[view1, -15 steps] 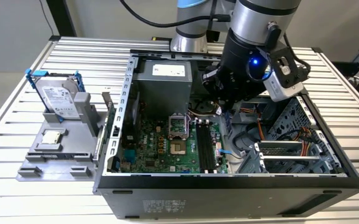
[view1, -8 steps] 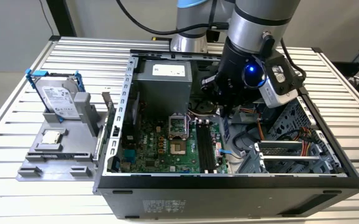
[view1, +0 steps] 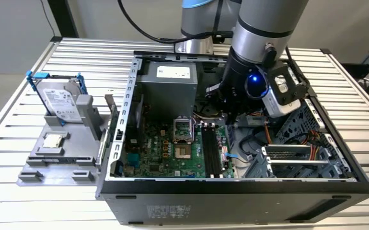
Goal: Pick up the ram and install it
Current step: 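Insert the ram into the slot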
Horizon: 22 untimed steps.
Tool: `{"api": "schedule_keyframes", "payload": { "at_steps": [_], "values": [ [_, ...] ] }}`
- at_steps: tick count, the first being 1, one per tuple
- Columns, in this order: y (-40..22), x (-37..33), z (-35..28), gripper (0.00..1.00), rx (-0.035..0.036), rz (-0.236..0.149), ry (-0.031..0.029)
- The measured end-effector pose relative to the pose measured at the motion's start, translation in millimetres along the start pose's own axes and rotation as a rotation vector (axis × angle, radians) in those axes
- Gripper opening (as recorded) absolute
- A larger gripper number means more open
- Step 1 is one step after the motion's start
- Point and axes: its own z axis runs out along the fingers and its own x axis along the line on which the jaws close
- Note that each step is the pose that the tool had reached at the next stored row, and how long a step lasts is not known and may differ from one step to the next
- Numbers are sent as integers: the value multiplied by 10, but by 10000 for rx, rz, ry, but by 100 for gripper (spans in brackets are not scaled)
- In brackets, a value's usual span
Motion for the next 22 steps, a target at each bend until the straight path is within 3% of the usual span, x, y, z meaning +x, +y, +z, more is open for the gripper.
{"api": "schedule_keyframes", "payload": {
  "at_steps": [4,9,13,22],
  "values": [
    [-3,2,72,0,9,57,-4],
    [-3,2,83,0,25,79,-7],
    [-5,3,149,0,44,78,-8],
    [-19,-2,297,0,163,57,-15]
  ]
}}
